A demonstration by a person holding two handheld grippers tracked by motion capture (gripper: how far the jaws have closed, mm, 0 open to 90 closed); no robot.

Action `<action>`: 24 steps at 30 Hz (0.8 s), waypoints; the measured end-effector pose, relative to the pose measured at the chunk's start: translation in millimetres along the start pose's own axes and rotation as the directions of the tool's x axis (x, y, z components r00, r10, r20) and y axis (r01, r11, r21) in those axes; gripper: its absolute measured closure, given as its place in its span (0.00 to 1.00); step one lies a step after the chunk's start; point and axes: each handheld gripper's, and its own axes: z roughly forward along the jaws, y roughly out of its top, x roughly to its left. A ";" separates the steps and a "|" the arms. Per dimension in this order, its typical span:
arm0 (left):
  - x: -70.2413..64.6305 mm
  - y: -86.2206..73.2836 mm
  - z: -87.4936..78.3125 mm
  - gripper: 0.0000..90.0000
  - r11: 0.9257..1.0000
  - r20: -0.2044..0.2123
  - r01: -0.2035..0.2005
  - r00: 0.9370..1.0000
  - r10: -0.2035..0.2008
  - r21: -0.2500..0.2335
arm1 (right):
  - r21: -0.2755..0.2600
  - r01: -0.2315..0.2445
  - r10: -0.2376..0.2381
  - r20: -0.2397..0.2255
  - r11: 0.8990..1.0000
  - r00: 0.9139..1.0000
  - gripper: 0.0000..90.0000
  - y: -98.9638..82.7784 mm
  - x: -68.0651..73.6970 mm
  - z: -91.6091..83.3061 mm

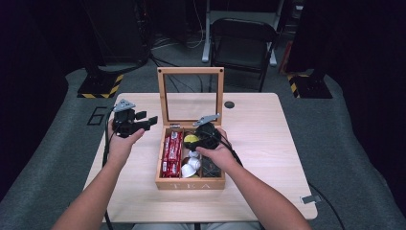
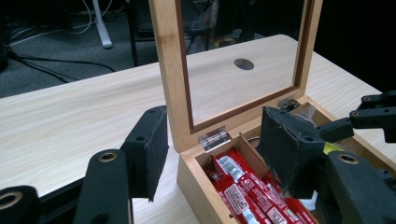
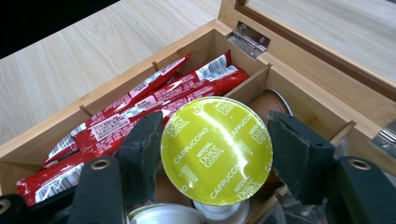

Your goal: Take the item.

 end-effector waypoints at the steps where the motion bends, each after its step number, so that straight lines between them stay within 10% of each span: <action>1: -0.1 0.0 -0.2 0.47 1.000 -0.001 -0.001 1.000 0.001 -0.001 | -0.003 0.009 -0.009 0.000 1.000 1.000 0.41 0.6 -0.3 -1.4; 24: 1.2 1.6 -2.7 0.47 1.000 -0.008 -0.001 1.000 0.001 -0.004 | -0.029 0.005 -0.003 0.083 1.000 0.997 0.41 3.1 -18.4 -39.8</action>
